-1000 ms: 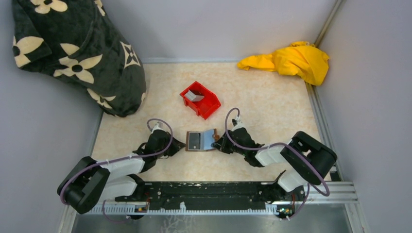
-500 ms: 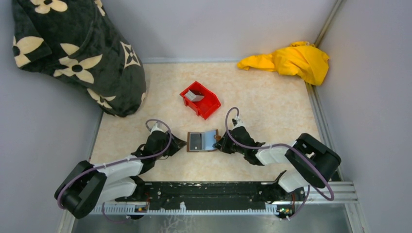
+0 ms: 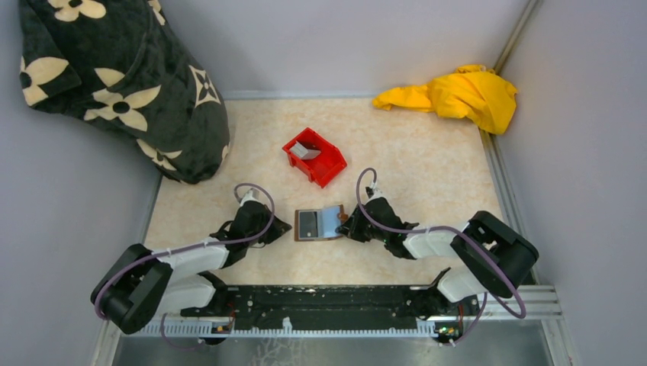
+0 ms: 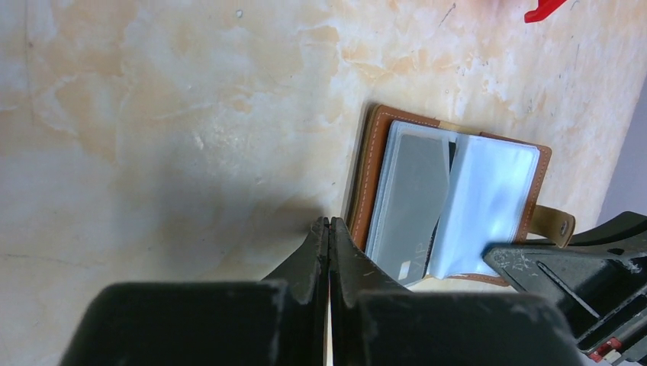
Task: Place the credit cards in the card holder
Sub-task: Close the card holder at the center of the board.
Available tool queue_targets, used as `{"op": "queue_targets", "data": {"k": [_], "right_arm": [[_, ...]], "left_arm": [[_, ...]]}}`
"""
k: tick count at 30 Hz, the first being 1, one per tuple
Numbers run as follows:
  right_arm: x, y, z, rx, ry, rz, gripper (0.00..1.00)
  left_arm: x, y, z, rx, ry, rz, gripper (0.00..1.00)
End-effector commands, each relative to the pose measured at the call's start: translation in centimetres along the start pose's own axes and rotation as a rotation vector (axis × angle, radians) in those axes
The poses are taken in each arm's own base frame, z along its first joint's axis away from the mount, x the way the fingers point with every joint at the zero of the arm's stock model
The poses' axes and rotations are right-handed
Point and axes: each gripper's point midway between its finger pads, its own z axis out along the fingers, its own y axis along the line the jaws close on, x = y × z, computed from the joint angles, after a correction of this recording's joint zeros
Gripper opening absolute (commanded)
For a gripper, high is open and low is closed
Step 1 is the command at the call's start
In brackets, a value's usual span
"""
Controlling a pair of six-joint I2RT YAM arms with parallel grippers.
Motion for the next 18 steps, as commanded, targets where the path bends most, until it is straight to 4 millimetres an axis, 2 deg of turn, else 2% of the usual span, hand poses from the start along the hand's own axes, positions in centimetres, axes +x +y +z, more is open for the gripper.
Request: {"op": "queue_targets", "data": {"k": [1,9,18], "right_arm": [[-1.1,1.8,-0.1,-0.050,-0.013,0.007,0.00],[-1.3,1.7,-0.1,-0.056,-0.005,0.028,0.00],[-1.4,1.1,0.0,-0.050,0.002,0.036,0.00]], "left_arm": [[3.2,5.4,-0.2,-0.186,0.125,0.133,0.00],[6.9,6.2,0.6,-0.270,0.271,0.272,0.00],[7.0,5.8,0.1,-0.245,0.248,0.255,0.00]]}}
